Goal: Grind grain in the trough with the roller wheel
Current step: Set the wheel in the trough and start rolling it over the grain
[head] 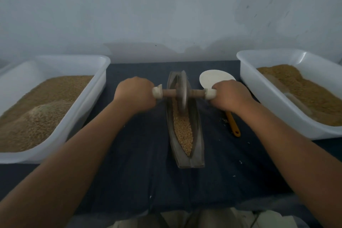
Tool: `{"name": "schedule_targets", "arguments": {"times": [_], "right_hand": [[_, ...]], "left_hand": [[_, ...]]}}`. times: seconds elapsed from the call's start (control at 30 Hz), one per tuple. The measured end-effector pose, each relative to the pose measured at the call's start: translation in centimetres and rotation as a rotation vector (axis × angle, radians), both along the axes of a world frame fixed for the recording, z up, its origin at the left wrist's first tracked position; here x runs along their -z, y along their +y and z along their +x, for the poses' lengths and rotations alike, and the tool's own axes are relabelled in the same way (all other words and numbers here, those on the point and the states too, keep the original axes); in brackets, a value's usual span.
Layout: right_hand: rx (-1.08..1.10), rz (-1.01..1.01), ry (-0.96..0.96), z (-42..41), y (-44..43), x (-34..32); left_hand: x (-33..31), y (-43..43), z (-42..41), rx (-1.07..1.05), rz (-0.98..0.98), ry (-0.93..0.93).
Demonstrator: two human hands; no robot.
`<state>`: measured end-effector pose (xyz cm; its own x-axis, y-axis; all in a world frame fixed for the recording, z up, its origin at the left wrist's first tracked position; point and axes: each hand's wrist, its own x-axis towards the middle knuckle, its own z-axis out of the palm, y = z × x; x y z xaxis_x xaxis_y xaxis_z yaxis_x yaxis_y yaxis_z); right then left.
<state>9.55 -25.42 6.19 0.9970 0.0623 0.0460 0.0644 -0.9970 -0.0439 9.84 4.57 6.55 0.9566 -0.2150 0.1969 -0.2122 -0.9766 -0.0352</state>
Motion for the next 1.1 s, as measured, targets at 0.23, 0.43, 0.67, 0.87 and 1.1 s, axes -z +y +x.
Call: {"name": "schedule_targets", "arguments": {"times": [0.23,0.43,0.67,0.87,1.1], "right_hand": [[-0.205,-0.089,0.153,-7.4,-1.7,-1.6],[-0.044,-0.038,-0.137,-1.4,0.6,-0.2],[-0.053,-0.028,-0.205,-6.1,-0.8,1.5],[-0.187,0.021,-0.333,-10.5,-1.4,2.1],[-0.085,-0.01,-0.286,-2.0,1.1,0.1]], "left_hand": [[3.2,3.5,-9.9,0.048,-0.03,-0.002],[1.9,0.8,-1.7,-0.089,-0.038,-0.004],[1.9,1.3,-6.1,0.036,0.013,-0.177],[4.7,2.9,-9.6,0.164,-0.064,-0.376],[3.9,0.5,-1.7,-0.027,-0.098,-0.349]]}}
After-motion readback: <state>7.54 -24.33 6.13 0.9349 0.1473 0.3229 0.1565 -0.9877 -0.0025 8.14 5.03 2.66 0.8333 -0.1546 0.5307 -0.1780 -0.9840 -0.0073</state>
